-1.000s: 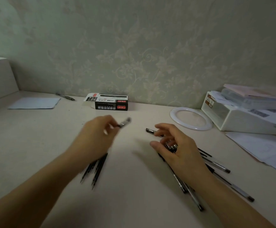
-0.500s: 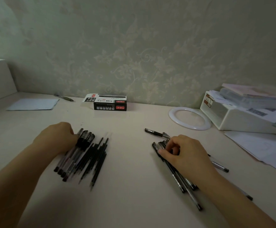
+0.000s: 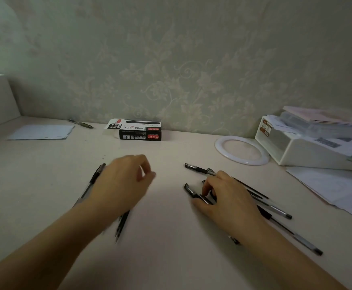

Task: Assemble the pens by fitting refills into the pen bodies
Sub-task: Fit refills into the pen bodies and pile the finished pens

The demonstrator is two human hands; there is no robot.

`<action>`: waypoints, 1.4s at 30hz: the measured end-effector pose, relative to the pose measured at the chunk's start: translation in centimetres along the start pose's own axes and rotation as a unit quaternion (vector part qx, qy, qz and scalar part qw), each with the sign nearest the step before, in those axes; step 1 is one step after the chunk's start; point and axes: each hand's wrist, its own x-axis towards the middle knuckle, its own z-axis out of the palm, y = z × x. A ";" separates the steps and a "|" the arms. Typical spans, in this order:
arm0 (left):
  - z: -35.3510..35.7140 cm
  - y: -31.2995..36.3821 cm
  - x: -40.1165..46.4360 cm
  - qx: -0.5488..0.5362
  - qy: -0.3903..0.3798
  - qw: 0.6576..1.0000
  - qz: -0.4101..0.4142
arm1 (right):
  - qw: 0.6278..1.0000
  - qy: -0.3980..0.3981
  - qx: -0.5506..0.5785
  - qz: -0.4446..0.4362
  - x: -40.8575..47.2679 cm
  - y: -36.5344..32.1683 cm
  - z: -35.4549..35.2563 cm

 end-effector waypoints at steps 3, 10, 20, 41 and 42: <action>1.2 1.0 -0.8 -0.019 -0.049 0.998 0.044 | 1.000 0.004 -0.022 -0.006 0.1 -0.3 -0.1; 1.8 1.2 -1.1 -0.047 -0.106 0.992 0.054 | 0.995 0.007 -0.092 -0.032 0.3 -1.0 -0.3; 2.2 0.9 -1.2 -0.039 -0.130 0.988 0.075 | 0.995 -0.021 -0.088 -0.047 -0.1 -1.4 0.1; 1.5 2.8 -1.8 -0.189 -0.183 0.956 0.131 | 0.808 -0.046 0.585 0.048 0.2 -1.8 -0.2; 1.5 2.8 -1.8 -0.159 -0.175 0.959 0.155 | 0.820 -0.033 0.570 0.044 0.2 -1.7 -0.2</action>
